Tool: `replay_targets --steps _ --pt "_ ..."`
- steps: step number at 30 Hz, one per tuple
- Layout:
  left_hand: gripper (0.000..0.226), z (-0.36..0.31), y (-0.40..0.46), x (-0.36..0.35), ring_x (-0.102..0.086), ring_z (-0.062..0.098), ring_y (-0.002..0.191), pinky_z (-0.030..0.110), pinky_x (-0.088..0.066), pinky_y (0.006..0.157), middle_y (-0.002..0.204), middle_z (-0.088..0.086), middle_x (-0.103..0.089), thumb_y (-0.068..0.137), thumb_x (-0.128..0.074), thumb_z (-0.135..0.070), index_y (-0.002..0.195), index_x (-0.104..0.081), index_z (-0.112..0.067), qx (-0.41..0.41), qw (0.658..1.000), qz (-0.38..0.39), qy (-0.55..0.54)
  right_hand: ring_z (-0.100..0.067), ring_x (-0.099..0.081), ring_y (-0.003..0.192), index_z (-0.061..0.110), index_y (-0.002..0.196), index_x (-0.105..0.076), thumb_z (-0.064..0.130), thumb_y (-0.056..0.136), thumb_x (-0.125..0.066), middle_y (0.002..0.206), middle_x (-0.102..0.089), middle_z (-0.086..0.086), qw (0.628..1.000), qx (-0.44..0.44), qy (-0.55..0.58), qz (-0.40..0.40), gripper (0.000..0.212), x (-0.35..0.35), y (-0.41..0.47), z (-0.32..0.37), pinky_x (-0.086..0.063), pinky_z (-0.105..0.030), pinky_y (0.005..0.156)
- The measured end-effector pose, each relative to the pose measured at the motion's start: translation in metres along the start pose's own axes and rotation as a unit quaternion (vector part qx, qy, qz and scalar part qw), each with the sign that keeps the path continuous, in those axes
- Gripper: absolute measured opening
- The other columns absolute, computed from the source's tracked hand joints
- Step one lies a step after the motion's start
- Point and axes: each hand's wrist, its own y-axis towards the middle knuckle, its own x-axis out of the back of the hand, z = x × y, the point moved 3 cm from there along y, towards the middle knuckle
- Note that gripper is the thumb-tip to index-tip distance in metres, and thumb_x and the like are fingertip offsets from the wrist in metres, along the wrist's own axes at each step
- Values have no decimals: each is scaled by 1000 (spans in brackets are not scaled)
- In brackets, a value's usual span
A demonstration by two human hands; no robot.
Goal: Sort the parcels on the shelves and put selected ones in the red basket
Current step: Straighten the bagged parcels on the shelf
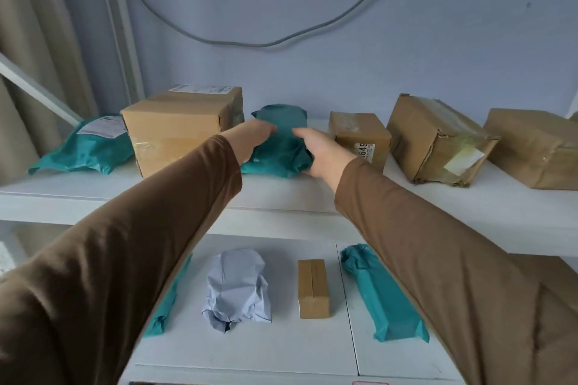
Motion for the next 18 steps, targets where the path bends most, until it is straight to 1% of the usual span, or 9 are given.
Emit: replay_targets --steps 1,2,3,5,8,11,15,16,18 --pt "37 3 -1 0 -65 31 112 37 -52 92 122 10 -65 103 -59 -34 127 -56 -6 22 1000 4 -12 -29 -73 102 12 127 -65 28 98 -65 116 -75 -10 1000 -7 4 8 33 3 0 -2 -60 -41 88" --pt "42 6 -2 0 -66 33 114 40 -53 99 122 11 -68 100 -63 -34 129 -57 -4 38 999 9 -18 -29 -73 104 12 128 -66 29 97 -67 117 -76 -11 1000 -14 6 19 36 6 -1 -4 -60 -42 89" --pt "40 9 -6 1 -68 33 113 42 -53 102 119 13 -70 99 -66 -33 126 -59 -4 45 999 15 -25 -28 -74 103 12 129 -66 29 96 -69 117 -76 -11 999 -18 5 30 37 9 -5 -6 -61 -42 89" --pt "30 19 -18 6 -71 32 106 44 -56 101 112 14 -74 97 -70 -27 117 -63 -5 45 997 35 -49 -27 -75 96 10 126 -68 25 95 -71 114 -77 -13 999 -16 3 52 34 14 -19 -10 -62 -40 84" --pt "36 37 -42 16 -72 30 109 45 -57 101 119 11 -74 92 -76 -19 124 -65 -7 8 989 86 -116 -30 -75 96 7 123 -68 19 96 -70 109 -78 -14 998 7 0 69 29 23 -51 -18 -61 -45 89" --pt "40 56 -79 24 -68 27 116 41 -53 106 127 10 -72 92 -75 -18 129 -63 -7 -38 972 122 -196 -33 -74 106 13 132 -64 17 95 -71 117 -76 -14 996 48 18 73 38 32 -95 -31 -60 -51 93" --pt "43 85 -150 31 -68 25 111 39 -50 110 124 10 -72 92 -74 -29 128 -66 -8 -62 954 168 -242 -26 -75 106 23 138 -58 14 98 -67 122 -75 -7 991 98 21 84 42 37 -174 -57 -63 -43 86" --pt "43 94 -167 33 -68 25 113 39 -48 111 124 10 -72 91 -74 -33 126 -67 -10 -63 952 177 -242 -26 -74 108 23 140 -56 12 99 -65 125 -74 -7 990 106 23 93 43 38 -194 -66 -62 -43 86" --pt "41 108 -196 37 -66 26 120 38 -46 112 127 9 -72 91 -73 -39 123 -69 -14 -65 948 198 -240 -28 -70 119 23 145 -52 7 99 -61 132 -71 -7 986 119 25 117 49 44 -225 -87 -58 -45 96"
